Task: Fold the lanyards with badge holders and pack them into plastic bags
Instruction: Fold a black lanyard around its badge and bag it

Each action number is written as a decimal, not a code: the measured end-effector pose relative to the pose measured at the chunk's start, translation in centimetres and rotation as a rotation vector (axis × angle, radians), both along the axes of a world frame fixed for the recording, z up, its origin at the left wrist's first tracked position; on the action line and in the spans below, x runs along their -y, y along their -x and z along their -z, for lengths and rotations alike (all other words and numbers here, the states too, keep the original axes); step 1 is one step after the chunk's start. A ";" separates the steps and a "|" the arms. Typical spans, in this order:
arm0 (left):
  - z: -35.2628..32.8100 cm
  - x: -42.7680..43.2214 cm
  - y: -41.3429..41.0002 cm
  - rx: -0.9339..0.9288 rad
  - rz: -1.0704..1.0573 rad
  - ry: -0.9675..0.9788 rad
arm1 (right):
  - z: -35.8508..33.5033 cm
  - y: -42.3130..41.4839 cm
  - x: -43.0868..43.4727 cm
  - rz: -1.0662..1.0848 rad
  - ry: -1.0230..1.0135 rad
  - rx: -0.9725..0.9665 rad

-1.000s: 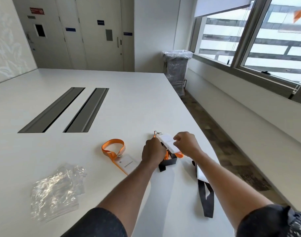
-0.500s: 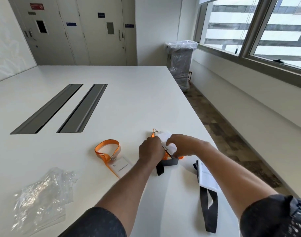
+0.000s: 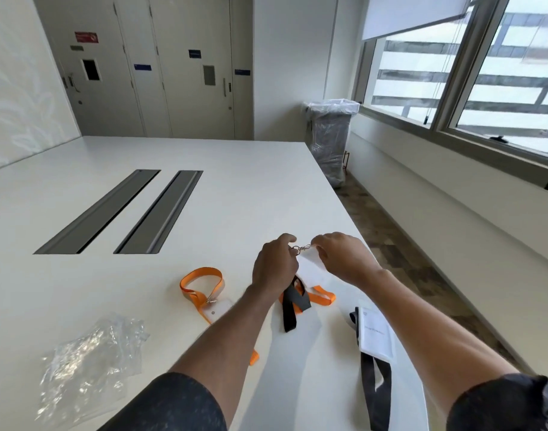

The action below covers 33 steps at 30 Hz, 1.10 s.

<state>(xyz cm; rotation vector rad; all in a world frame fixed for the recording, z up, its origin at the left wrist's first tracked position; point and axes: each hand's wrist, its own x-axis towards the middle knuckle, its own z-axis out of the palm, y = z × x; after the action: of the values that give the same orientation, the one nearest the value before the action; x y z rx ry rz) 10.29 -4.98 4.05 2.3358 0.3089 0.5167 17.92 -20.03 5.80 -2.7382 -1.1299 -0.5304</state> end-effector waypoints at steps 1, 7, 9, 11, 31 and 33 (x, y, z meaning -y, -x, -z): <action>-0.7 -0.2 0.2 0.026 0.001 0.005 | -0.8 0.3 -0.1 0.013 -0.094 -0.021; -4.4 -1.1 2.8 0.159 0.021 -0.019 | -6.0 3.2 -1.0 -0.013 -0.423 -0.157; -5.6 -1.7 4.0 0.200 0.015 -0.045 | -7.3 4.4 -1.6 -0.023 -0.463 -0.171; -6.7 -2.4 5.3 0.227 0.013 -0.064 | -8.4 5.6 -2.2 -0.030 -0.474 -0.194; -13.7 -11.6 21.6 0.273 -0.053 0.435 | -13.7 20.1 -12.8 -0.243 -0.959 -0.808; -14.4 -12.5 23.2 0.274 -0.043 0.512 | -13.9 21.4 -14.0 -0.285 -1.001 -0.853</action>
<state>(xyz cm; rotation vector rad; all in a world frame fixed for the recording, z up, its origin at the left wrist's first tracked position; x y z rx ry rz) -12.88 7.51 18.42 1.7443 0.3181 0.6802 -3.44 -6.03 19.75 -1.5930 -0.6957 0.1276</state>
